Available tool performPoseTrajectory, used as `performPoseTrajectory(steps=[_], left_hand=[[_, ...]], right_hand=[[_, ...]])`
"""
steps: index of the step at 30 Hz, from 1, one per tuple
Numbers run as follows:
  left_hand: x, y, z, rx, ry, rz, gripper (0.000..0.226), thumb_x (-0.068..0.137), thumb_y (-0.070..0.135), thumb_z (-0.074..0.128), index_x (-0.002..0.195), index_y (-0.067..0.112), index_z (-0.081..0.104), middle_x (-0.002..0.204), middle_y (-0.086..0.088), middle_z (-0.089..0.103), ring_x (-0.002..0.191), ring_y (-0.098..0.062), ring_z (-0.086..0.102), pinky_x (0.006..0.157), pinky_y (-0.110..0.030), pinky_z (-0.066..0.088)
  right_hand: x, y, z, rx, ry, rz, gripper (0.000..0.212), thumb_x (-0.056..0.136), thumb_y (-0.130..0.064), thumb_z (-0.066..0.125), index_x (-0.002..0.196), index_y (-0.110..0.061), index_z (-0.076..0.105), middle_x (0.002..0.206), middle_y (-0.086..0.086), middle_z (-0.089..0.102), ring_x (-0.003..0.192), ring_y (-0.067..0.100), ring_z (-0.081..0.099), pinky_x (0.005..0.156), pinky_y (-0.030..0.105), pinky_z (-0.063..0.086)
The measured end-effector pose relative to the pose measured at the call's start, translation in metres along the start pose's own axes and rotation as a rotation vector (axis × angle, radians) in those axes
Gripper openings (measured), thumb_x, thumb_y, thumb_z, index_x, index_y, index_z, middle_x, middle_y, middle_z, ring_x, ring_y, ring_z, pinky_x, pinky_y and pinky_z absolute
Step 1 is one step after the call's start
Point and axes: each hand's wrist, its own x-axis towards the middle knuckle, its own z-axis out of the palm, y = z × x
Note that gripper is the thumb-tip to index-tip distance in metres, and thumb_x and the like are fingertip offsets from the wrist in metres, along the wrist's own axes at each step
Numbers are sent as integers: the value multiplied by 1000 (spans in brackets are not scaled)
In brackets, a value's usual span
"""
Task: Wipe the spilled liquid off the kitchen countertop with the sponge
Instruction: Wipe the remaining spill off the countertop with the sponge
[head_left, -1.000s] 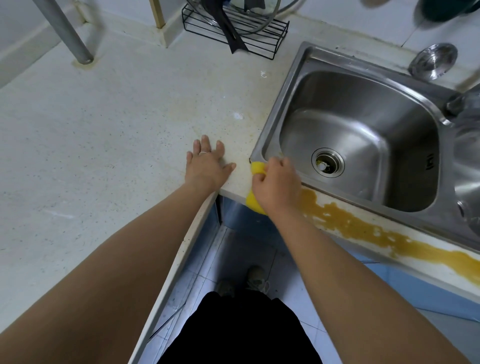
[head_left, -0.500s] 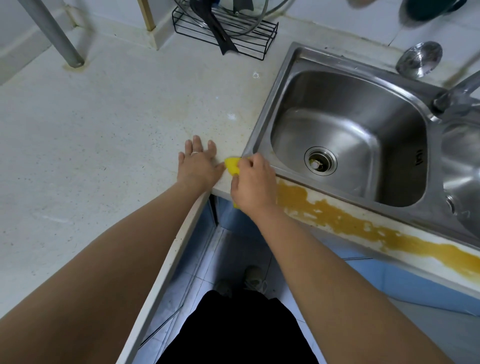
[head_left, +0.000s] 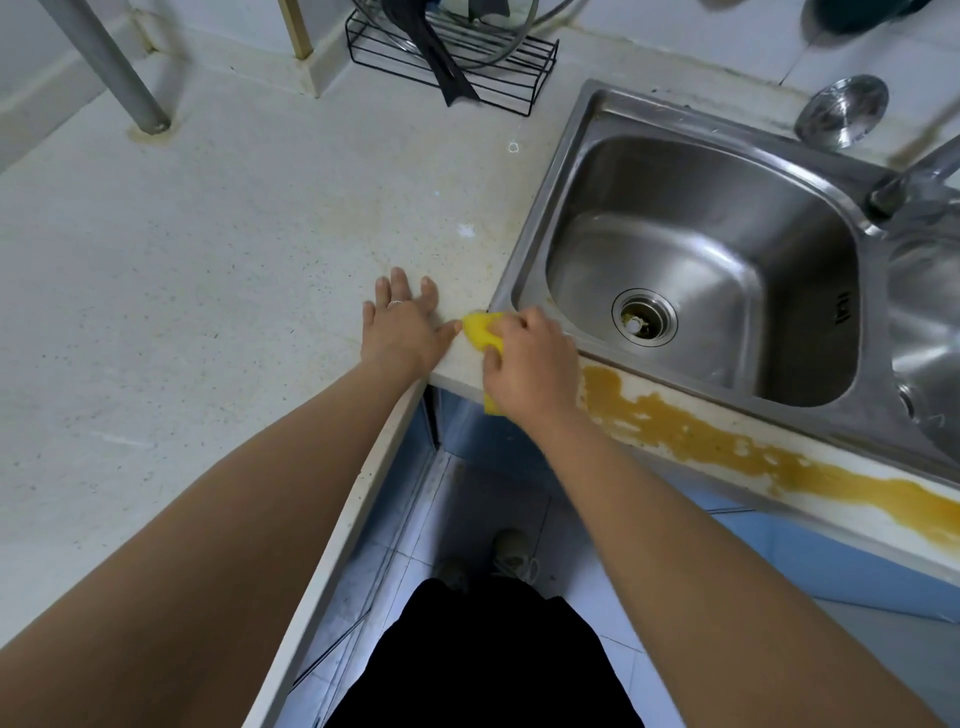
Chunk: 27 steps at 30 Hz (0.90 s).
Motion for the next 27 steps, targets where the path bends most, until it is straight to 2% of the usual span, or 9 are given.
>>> performPoseTrajectory(steps=[3,5,10,14,18,22,24,27], left_hand=[[0,-1,0,3,-5,9,65,98,46,36,151,18,10,158,-16,-9,145,-33,-10,118,-45,3],[0,0,0,5,2,5,65,98,46,35,151,18,10,158,-16,-10,145,-33,-10,118,-45,2],[-3,0,2,-5,3,7,65,99,44,34,152,18,8,158,-15,-10,145,-31,-10,117,-43,-1],[-5,0,0,0,-3,7,65,99,45,32,152,17,7,157,-16,-11,145,-32,-10,117,-44,-1],[-6,5,0,21,-11,-20,66,99,45,31,152,15,5,157,-17,-12,145,-33,-10,118,-45,1],[-16,24,13,49,10,-29,69,98,49,31,151,13,6,156,-21,-9,145,-34,-8,118,-47,4],[-23,40,19,49,23,-2,69,98,49,31,151,11,9,156,-22,-7,145,-34,-7,117,-46,5],[-33,64,25,24,25,13,77,96,53,34,150,4,8,157,-20,-5,146,-32,-6,117,-44,6]], right_hand=[[-10,28,-9,48,66,221,24,87,-22,47,106,-9,52,106,8,51,95,24,51,75,31,36],[-9,25,-8,52,89,266,24,87,-21,47,107,-8,52,107,8,51,94,23,49,74,29,35],[-7,-12,11,-4,72,-63,27,87,-23,51,105,-4,56,111,14,50,100,28,47,82,35,37],[-11,-7,10,-7,43,-79,30,89,-20,50,115,-7,56,119,13,49,108,31,44,88,38,36],[-9,-1,3,2,18,-75,28,90,-14,47,115,-9,58,120,9,49,109,28,44,88,35,36],[-18,29,-8,36,71,62,22,86,-16,49,99,-8,64,108,8,54,98,25,49,79,31,37],[-29,56,-17,37,94,209,20,84,-18,49,92,-6,62,101,9,54,91,23,49,76,33,40],[-44,85,-30,62,140,424,20,83,-19,50,92,-4,59,101,11,53,89,27,52,73,35,42]])
